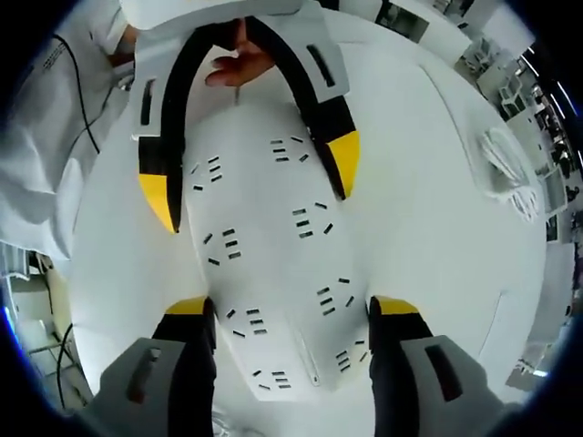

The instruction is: Straighten the power strip on the desk, plug the charger into it

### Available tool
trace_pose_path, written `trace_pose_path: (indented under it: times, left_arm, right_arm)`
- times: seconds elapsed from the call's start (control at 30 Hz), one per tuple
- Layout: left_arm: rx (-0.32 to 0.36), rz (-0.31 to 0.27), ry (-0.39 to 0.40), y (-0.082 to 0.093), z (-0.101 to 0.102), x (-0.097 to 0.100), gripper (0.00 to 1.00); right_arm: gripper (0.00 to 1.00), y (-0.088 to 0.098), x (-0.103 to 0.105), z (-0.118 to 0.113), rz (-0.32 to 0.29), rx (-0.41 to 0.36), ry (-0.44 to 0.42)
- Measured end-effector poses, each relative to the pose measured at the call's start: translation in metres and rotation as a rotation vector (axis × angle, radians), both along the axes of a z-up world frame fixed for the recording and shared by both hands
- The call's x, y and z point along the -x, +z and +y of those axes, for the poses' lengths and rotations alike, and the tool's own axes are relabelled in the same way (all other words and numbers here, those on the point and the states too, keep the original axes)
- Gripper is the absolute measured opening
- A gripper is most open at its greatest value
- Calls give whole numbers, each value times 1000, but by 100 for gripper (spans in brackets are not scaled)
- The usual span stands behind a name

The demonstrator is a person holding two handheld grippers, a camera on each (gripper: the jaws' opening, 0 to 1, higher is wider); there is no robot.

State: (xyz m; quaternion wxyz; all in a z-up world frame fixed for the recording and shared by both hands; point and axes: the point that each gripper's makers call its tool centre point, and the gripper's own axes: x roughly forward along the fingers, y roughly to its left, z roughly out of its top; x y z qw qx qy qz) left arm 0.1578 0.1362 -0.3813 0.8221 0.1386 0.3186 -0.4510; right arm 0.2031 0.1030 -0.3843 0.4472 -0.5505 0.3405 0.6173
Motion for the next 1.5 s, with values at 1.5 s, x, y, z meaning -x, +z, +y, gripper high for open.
trace_pose_path:
  times: [1.5]
  left_arm:
    - [-5,-4,-61,-2,-3,4,77]
  right_arm:
    - [66,-1,5,-8,-1,10,-48]
